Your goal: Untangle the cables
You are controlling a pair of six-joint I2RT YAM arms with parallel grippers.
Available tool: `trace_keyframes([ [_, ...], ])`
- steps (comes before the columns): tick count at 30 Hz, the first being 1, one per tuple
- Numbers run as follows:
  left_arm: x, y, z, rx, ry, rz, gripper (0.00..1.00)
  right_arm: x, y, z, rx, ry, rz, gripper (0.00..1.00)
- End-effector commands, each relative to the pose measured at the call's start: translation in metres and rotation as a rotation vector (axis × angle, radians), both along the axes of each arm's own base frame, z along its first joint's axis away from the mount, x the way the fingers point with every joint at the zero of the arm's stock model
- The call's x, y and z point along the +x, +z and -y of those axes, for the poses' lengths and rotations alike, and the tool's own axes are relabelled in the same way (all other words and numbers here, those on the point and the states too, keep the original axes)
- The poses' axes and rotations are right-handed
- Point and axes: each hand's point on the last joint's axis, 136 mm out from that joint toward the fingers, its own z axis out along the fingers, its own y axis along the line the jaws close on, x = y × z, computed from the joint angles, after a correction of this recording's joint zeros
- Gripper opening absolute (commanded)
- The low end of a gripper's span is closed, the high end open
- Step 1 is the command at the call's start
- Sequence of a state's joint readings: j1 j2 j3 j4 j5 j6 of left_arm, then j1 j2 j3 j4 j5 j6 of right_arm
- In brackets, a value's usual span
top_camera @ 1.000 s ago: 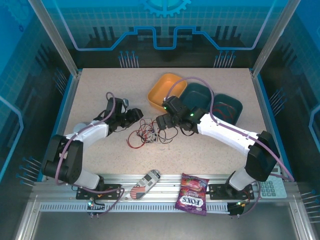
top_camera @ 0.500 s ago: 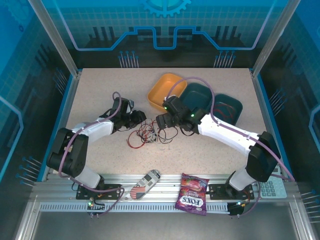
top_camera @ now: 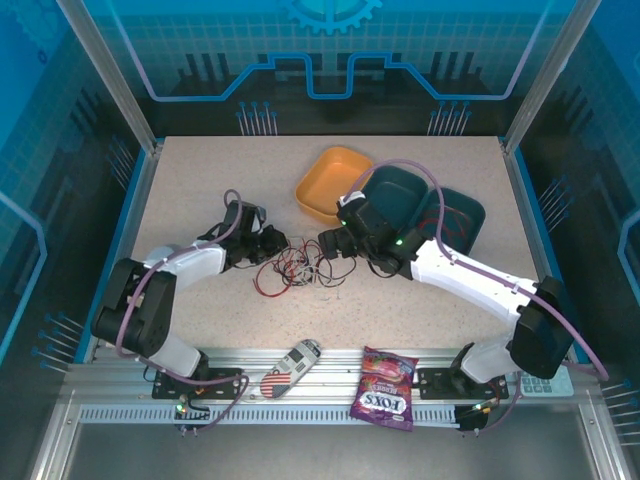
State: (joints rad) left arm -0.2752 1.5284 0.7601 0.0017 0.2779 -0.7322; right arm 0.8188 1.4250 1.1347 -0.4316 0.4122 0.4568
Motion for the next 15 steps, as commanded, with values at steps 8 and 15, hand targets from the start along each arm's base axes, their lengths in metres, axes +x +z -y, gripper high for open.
trace_keyframes([
  [8,-0.004,0.045,-0.009,0.045,-0.013,0.191,0.0,-0.004,0.016,-0.005,0.095,0.021,0.044,1.0],
  [15,-0.013,0.09,-0.009,0.059,-0.075,0.39,0.0,-0.003,0.023,-0.014,0.192,0.074,0.018,1.0],
])
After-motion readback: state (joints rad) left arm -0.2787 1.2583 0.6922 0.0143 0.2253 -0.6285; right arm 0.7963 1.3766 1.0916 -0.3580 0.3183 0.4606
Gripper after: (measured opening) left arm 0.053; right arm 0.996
